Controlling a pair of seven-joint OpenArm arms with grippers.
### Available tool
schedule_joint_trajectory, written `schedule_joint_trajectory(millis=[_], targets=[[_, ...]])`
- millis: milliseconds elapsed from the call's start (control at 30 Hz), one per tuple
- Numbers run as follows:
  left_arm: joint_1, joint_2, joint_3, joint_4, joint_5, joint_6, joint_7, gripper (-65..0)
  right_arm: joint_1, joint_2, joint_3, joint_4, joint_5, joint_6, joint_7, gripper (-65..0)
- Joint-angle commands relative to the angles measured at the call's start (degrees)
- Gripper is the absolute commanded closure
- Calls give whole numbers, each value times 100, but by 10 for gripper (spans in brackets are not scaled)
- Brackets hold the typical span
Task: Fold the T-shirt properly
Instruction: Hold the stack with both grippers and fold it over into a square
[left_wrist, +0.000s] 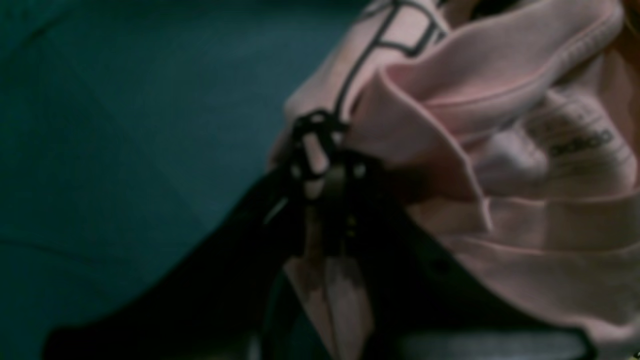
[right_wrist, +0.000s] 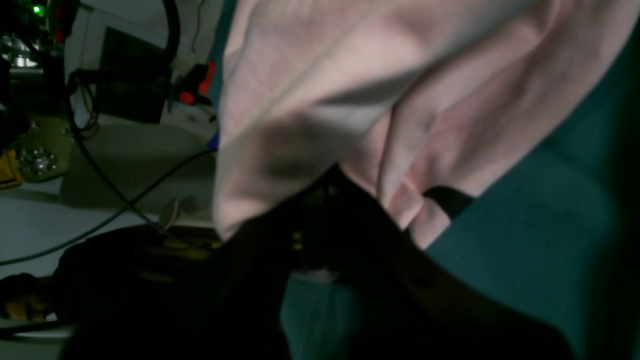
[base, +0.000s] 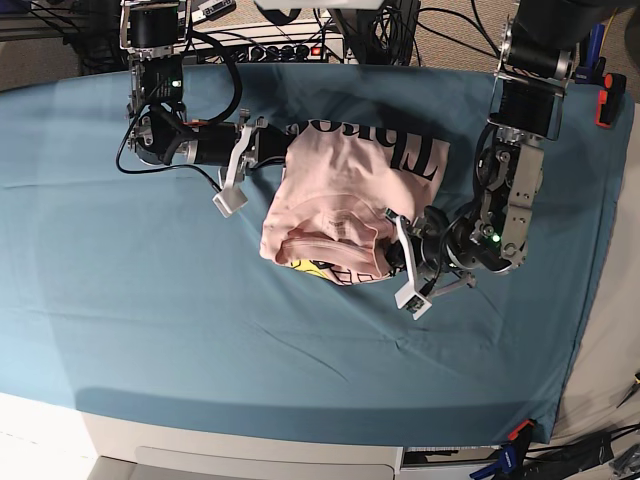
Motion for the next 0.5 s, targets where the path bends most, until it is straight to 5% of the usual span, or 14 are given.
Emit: schedule_joint_trajectory(millis=[0,467], targets=[[-157,-24,-28,83,9,0,-96,0,-35,-42,-61,9,68,-94,-205,0],[-160,-188,-28,83,205,96,-52,0,-33,-44,839,341,72,-31,-205,0]])
